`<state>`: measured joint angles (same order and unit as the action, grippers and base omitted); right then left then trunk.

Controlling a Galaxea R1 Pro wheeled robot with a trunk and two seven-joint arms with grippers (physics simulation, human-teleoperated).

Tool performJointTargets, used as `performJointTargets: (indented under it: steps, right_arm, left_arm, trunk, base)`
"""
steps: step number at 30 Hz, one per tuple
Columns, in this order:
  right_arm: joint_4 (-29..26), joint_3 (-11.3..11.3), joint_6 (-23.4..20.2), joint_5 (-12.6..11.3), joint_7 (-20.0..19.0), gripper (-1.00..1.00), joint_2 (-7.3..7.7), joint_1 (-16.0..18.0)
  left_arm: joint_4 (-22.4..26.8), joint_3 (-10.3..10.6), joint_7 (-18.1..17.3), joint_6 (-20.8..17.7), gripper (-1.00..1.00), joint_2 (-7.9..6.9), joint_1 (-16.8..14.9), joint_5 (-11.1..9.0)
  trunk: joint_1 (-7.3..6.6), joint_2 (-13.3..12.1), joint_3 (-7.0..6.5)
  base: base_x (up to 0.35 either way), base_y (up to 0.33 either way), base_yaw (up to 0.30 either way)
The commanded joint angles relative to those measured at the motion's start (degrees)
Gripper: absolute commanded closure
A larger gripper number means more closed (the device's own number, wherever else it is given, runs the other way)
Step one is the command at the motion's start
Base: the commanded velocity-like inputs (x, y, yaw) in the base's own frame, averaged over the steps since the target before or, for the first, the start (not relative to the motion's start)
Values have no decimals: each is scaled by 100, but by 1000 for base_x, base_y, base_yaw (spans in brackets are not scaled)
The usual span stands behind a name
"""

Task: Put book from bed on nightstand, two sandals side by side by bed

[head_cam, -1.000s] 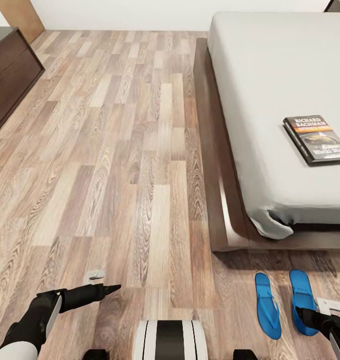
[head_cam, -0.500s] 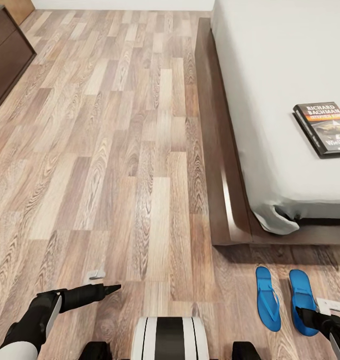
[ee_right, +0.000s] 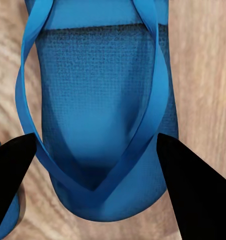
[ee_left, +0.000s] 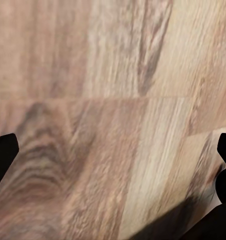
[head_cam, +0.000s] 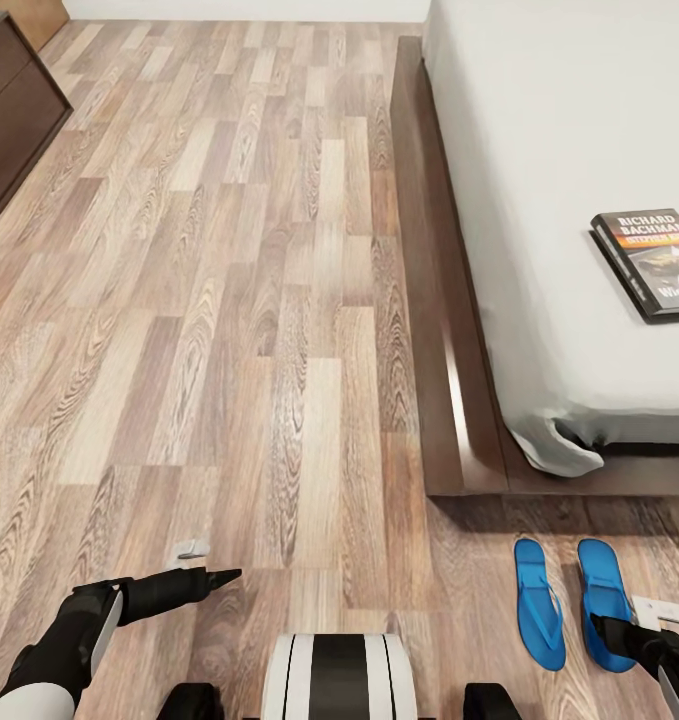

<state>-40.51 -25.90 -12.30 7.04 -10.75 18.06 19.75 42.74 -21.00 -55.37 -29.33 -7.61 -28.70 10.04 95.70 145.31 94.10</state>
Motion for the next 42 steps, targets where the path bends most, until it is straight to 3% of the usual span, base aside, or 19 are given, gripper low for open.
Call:
performJointTargets:
  steps: [1,15,23,27,34,39,42]
  right_arm:
    - [-10,-29,-27,60,-50,100,-4,3]
    - [-14,-29,-27,61,-50,100,-4,3]
    - [-15,-29,-27,60,-50,100,-4,3]
    - [-13,-29,-27,62,-50,100,-4,3]
    - [-14,-29,-27,60,-50,100,-4,3]
    - [-11,-29,-27,61,-50,100,-4,3]
    - [-10,-29,-27,61,-50,100,-4,3]
  left_arm:
    - [6,-27,-44,-46,-100,5,-4,42]
    - [6,-27,-36,-47,-100,5,-4,42]
    - [6,-19,-36,-46,-100,6,-4,42]
    - [6,-19,-36,-46,-100,5,-4,42]
    - [6,-19,-36,-46,-100,5,-4,42]
    - [6,-20,-43,-46,-100,5,-4,42]
    - [6,-19,-42,-46,-100,5,-4,42]
  trunk:
    - [-1,1,3]
    - [-1,1,3]
    - [20,12,180]
    - [20,12,180]
    - [38,21,335]
    - [38,21,335]
    - [46,25,402]
  base:
    - [5,2,0]
    - [63,25,0]
    - [0,0,0]
    - [0,0,0]
    - [0,0,0]
    - [0,0,0]
    - [0,0,0]
